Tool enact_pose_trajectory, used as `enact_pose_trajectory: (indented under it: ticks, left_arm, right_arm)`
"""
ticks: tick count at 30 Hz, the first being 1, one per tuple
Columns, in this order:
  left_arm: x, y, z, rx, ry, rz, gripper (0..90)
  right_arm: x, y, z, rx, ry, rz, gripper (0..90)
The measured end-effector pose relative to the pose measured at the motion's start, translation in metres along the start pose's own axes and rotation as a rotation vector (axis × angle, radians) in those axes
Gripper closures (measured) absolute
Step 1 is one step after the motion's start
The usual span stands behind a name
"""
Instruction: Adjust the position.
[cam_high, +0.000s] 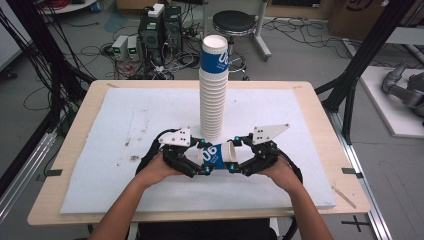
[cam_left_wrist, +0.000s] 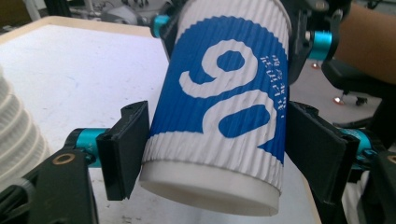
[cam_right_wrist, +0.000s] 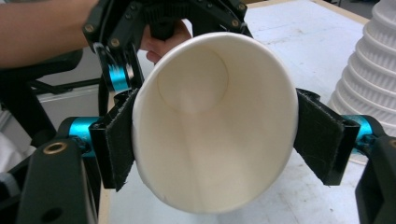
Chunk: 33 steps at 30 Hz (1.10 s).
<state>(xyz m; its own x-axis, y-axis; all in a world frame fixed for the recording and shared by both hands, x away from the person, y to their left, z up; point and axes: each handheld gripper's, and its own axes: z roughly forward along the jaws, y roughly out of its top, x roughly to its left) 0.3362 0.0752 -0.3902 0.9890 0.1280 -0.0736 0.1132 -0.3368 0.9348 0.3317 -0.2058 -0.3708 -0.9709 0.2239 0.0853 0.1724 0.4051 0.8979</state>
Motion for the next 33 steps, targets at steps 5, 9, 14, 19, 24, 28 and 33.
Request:
enact_pose_trajectory:
  ticks: [5, 9, 14, 19, 24, 28, 33]
  left_arm:
    - [-0.002, -0.003, 0.003, 0.022, -0.032, 0.026, 29.4]
    - [0.0, -0.003, 0.001, -0.044, -0.033, -0.007, 28.9]
    - [0.003, -0.005, -0.004, -0.121, -0.01, -0.039, 29.0]
    - [0.004, -0.006, -0.01, -0.241, -0.016, -0.066, 28.9]
    - [0.003, -0.006, -0.006, -0.224, -0.042, -0.059, 28.6]
    - [0.001, -0.006, -0.002, -0.181, -0.044, -0.085, 28.9]
    - [-0.007, -0.005, 0.004, -0.07, 0.056, -0.052, 18.0]
  right_arm:
    - [0.0, 0.0, -0.002, -0.027, 0.036, 0.025, 22.5]
    - [0.0, 0.0, -0.004, -0.114, 0.02, 0.066, 18.2]
    - [-0.001, 0.002, -0.012, -0.225, -0.007, 0.111, 17.5]
    - [-0.003, 0.0, -0.015, -0.252, -0.01, 0.138, 15.2]
    - [-0.001, 0.0, -0.008, -0.252, 0.036, 0.138, 19.3]
    - [-0.001, 0.001, -0.01, -0.231, 0.041, 0.104, 23.5]
    - [0.0, 0.004, -0.009, -0.14, -0.01, 0.078, 23.7]
